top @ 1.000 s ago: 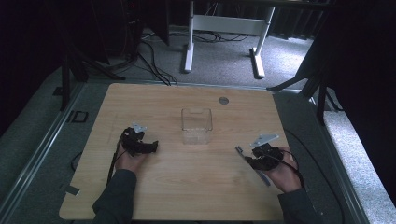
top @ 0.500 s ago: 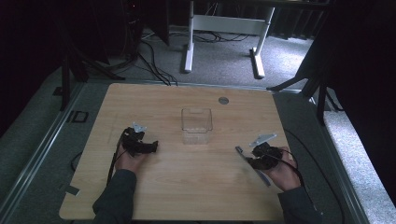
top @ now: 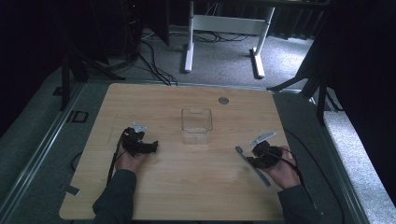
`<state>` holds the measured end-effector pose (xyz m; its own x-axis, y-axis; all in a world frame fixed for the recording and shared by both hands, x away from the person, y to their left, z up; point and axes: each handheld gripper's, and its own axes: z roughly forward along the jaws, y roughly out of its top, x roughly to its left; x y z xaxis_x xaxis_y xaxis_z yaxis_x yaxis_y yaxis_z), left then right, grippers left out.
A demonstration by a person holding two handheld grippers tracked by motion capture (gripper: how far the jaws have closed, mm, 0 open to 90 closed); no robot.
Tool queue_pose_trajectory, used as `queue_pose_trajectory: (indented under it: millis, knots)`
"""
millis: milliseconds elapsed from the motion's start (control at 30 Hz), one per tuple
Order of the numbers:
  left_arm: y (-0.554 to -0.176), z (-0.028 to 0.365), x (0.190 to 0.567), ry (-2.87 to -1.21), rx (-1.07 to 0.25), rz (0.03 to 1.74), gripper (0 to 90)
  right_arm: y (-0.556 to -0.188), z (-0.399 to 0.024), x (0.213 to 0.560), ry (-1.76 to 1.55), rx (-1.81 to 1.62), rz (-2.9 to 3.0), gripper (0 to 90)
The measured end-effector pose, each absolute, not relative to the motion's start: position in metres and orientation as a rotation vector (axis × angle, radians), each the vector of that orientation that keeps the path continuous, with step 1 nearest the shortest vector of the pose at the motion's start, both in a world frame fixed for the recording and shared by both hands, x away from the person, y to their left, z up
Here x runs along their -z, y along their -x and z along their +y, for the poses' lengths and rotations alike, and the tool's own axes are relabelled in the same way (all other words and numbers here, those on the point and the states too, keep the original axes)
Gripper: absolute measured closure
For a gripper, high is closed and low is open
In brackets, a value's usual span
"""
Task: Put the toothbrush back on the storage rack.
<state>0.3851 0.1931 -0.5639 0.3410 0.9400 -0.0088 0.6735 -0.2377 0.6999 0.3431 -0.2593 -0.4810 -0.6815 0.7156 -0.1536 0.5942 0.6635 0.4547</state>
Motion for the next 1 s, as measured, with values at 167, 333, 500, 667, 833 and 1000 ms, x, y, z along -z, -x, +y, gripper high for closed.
queue_pose_trajectory:
  millis: [167, 333, 500, 667, 833, 1000]
  knots:
    - [-0.385, 0.193, 0.564, -1.998, -0.564, 1.406, 7.6, -0.345, -0.260, 0.482, -1.052, -0.529, 2.571, 65.6]
    - [-0.385, 0.193, 0.564, -1.997, -0.564, 1.406, 7.6, -0.347, -0.260, 0.483, -1.056, -0.519, 2.582, 67.7]
    - [-0.385, 0.193, 0.564, -1.998, -0.564, 1.406, 7.6, -0.349, -0.260, 0.483, -1.060, -0.514, 2.591, 68.8]
    - [-0.385, 0.193, 0.564, -1.998, -0.564, 1.406, 7.6, -0.351, -0.259, 0.483, -1.066, -0.497, 2.607, 70.5]
    - [-0.385, 0.193, 0.564, -1.998, -0.564, 1.406, 7.6, -0.354, -0.258, 0.484, -1.068, -0.480, 2.616, 70.6]
    - [-0.385, 0.193, 0.564, -1.998, -0.564, 1.406, 7.6, -0.357, -0.257, 0.485, -1.077, -0.458, 2.636, 71.2]
